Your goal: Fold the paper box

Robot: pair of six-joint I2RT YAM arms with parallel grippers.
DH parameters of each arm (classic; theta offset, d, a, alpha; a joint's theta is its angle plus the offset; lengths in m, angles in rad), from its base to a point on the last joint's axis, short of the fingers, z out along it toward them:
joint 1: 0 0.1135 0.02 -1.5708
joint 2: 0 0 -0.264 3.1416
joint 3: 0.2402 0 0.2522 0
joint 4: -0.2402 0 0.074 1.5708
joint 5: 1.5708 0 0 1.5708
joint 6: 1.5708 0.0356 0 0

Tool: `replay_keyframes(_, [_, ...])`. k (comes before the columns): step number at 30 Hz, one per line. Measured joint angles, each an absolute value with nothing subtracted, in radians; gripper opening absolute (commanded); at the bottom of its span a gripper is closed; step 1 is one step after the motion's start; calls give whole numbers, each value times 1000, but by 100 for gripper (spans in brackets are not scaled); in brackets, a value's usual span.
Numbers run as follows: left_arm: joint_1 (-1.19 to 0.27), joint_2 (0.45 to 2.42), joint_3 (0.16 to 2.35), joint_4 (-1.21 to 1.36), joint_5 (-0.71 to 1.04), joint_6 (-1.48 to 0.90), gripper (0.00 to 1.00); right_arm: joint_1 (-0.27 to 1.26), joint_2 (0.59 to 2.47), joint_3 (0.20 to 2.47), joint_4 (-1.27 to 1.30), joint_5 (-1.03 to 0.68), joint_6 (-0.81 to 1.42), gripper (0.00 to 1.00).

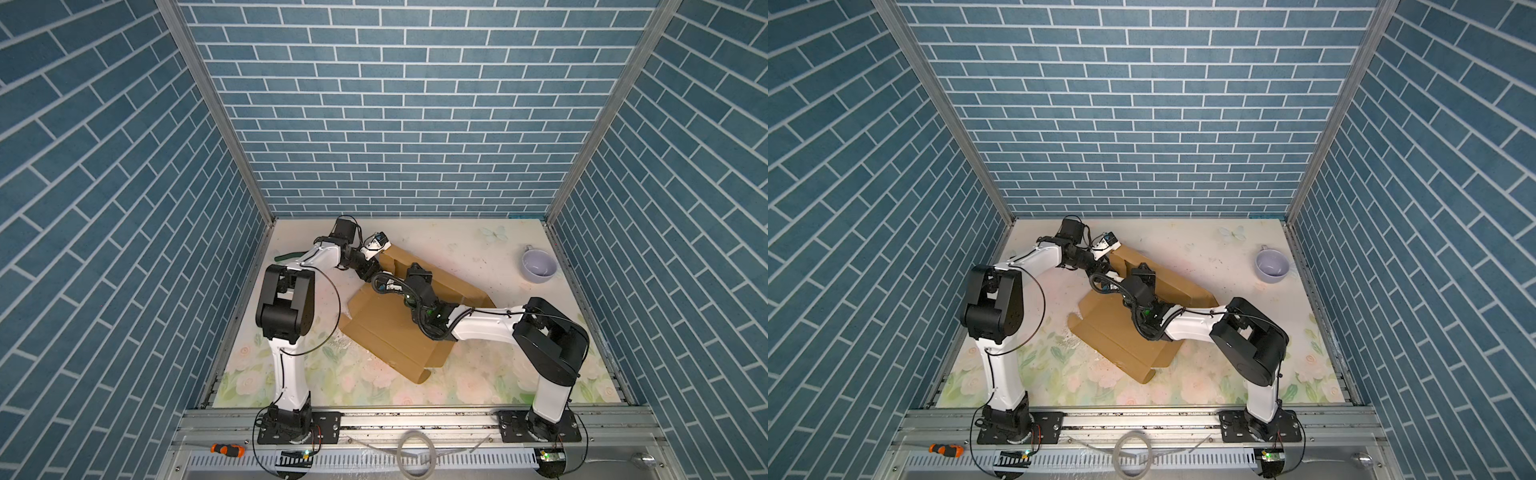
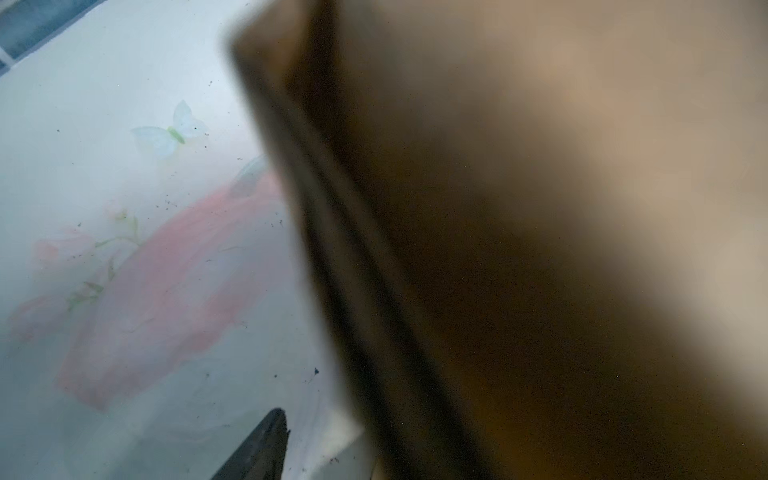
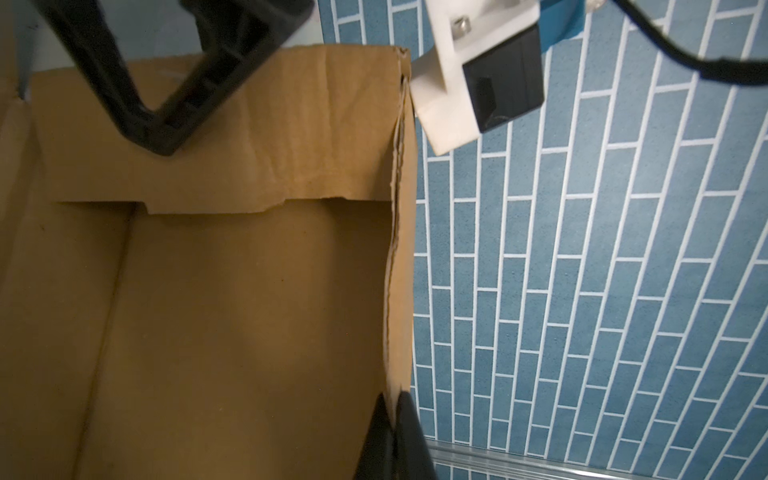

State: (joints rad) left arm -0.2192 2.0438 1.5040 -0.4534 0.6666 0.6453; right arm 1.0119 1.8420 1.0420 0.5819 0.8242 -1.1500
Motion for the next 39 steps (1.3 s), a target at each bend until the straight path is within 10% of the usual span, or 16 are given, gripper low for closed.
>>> replay_keyframes(20, [-267, 2062, 1575, -503, 506, 370, 61, 1008, 1842, 1071, 523, 826, -1103, 0])
replay_keyframes(28, [-271, 2019, 1478, -443, 487, 209, 41, 1016, 1840, 1071, 522, 825, -1103, 0])
replay_keyframes(39, [-332, 2004, 1308, -250, 321, 69, 47, 1029, 1840, 1071, 518, 837, -1097, 0])
